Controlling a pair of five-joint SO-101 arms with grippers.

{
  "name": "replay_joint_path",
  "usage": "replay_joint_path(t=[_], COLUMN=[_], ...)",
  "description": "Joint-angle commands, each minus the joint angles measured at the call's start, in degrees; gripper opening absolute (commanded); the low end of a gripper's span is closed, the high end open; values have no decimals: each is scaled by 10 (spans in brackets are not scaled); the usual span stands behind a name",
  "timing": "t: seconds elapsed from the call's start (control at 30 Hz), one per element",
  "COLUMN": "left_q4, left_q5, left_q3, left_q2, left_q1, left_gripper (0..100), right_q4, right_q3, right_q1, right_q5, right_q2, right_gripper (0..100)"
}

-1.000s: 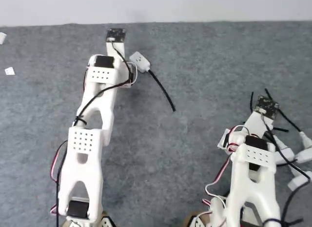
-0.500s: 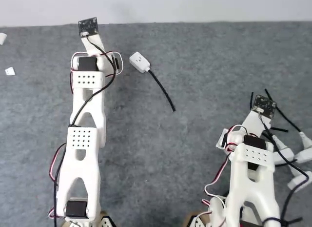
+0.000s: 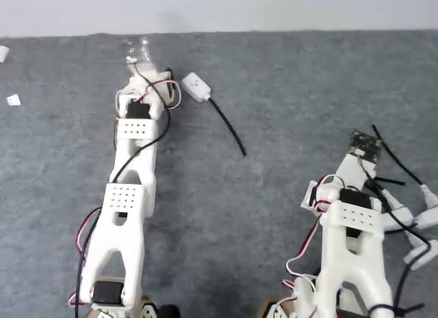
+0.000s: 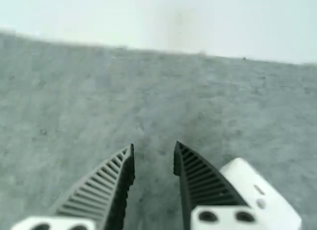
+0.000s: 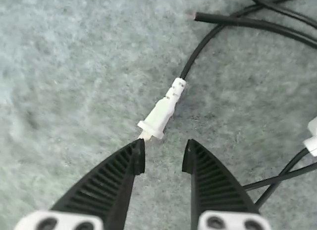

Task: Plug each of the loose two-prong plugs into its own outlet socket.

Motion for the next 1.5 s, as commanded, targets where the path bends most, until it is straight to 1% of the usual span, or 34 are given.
replay_joint_path(t=[0.0,0.13,0.2,0.27,0.33,0.43,0.5,0.57,0.67,0.77,0.83,0.93,1.13,1.23,1.37,1.47], left_q4=[-27,8,52,140,244,398,466,508,533,530,519,520,516,511,505,499], left_q5=[-19,-21,-18,-18,-18,-18,-18,-18,-18,-23,-23,-23,-46,-48,-58,-60], left_q3=[-36,-36,-37,-37,-36,-36,-36,-36,-36,-37,-37,-38,-38,-38,-38,-38], left_q2=[-10,-11,-31,-69,-115,-165,-176,-176,-172,-135,-119,-119,-118,-118,-117,-115], left_q1=[2,-8,-24,-36,-43,-43,-45,-58,-94,-119,-128,-126,-126,-130,-130,-127], left_gripper=[127,126,126,126,126,124,123,123,122,122,122,122,122,122,122,122], right_q4=[-7,-7,-7,-1,0,-7,-24,-45,-95,-153,-194,-230,-208,-205,-153,-148], right_q3=[-28,-28,-28,-28,-28,-30,-30,-32,-32,-32,-31,-53,-242,-338,-436,-468], right_q1=[-4,-7,-22,-40,-56,-69,-81,-88,-116,-150,-171,-193,-200,-220,-256,-274], right_q5=[21,24,25,32,55,65,69,87,109,123,123,123,124,124,123,123], right_q2=[1,1,0,-4,-5,-5,-5,-5,1,2,9,65,271,364,429,455], right_gripper=[123,121,121,121,121,122,122,122,120,118,118,118,117,117,117,117])
